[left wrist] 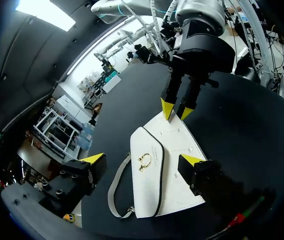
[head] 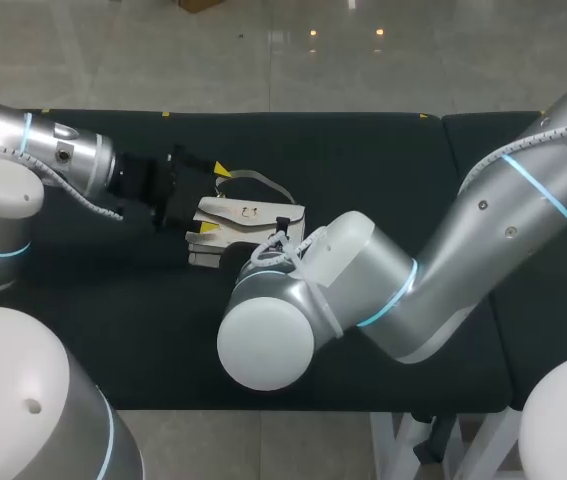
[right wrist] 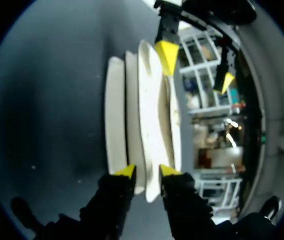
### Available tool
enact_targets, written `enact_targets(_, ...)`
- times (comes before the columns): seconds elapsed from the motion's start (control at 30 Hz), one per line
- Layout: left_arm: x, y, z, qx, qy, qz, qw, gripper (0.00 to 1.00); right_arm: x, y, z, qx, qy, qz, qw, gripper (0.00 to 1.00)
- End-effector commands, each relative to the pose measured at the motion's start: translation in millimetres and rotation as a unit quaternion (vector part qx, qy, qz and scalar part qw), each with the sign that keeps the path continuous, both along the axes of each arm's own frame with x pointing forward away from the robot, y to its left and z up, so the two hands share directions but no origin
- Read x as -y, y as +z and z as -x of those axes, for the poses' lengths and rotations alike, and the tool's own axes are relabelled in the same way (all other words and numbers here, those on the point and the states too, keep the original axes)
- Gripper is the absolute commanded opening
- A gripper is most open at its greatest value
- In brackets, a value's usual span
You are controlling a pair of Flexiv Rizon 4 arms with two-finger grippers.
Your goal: Pick up the bag, open it, inspect its contents, close it, and place it on the opposite side
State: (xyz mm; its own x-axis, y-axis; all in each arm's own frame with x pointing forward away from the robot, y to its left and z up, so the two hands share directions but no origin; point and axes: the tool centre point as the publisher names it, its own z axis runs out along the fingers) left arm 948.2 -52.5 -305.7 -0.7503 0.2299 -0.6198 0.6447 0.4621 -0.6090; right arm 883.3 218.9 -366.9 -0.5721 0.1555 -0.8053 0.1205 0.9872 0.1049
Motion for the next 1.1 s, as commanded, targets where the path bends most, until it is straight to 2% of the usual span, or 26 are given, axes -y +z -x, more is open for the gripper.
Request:
enact_targets(0.03,-6,19,1.3,-0.026,0.015,-0.020,0.999,1.00,-1,17,8.0,-0.013,-0.002,0.010,1.000,1.00)
enact_targets(0.2,-11,31,1.9,-0.085,0.046,-0.061,0.993,1.00,3,40,9.7,-0.043,-0.002,0.009,0.999,1.00)
enact_targets(0.4,-23,38,5.2,-0.162,0.077,-0.120,0.976,1.00,13,63,4.9,-0.102,0.001,-0.015,0.995,1.00)
enact_targets(0.57,-34,33,10.6,-0.208,0.097,-0.168,0.959,1.00,15,73,-0.3,-0.148,0.009,-0.020,0.989,1.00)
enact_targets(0.67,-36,26,11.1,-0.239,0.110,-0.197,0.945,1.00,17,72,-6.3,-0.190,0.019,-0.051,0.980,1.00)
enact_targets(0.73,-39,22,12.2,-0.237,0.116,-0.245,0.933,1.00,21,72,-12.0,-0.223,0.021,-0.063,0.973,1.00)
enact_targets(1.1,-39,22,12.2,-0.237,0.116,-0.245,0.933,1.00,21,72,-12.0,-0.223,0.021,-0.063,0.973,1.00)
